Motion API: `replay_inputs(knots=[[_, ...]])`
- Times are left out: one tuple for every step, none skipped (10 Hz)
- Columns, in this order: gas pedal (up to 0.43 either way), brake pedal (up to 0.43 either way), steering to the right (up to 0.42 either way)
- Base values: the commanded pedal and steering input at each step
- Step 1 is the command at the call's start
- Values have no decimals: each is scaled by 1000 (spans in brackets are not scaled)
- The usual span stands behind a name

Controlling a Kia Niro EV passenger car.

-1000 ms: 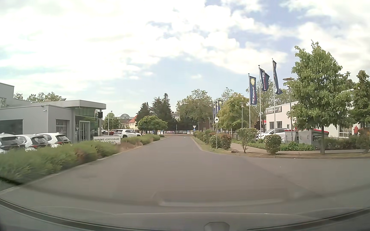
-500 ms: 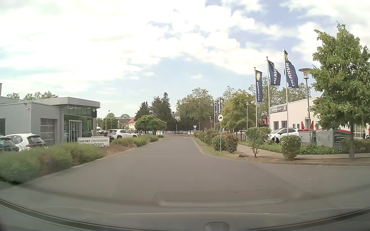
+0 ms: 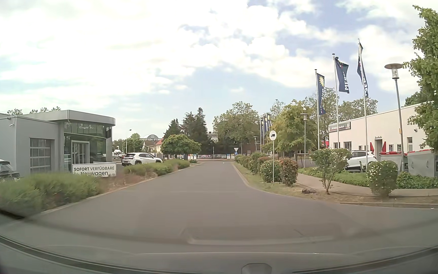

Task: Follow the waypoints while adhering to traffic rules and regulations

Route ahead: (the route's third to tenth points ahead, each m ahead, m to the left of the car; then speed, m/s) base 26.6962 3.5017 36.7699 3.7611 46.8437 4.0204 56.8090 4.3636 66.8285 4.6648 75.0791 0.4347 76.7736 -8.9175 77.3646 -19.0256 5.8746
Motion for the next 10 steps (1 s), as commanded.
replay_inputs(knots=[[39,30,-29],[39,30,-28],[39,30,-27],[39,30,-27],[28,30,-30],[28,30,-32],[28,30,-33],[28,30,-32],[28,24,-28],[28,30,-22]])
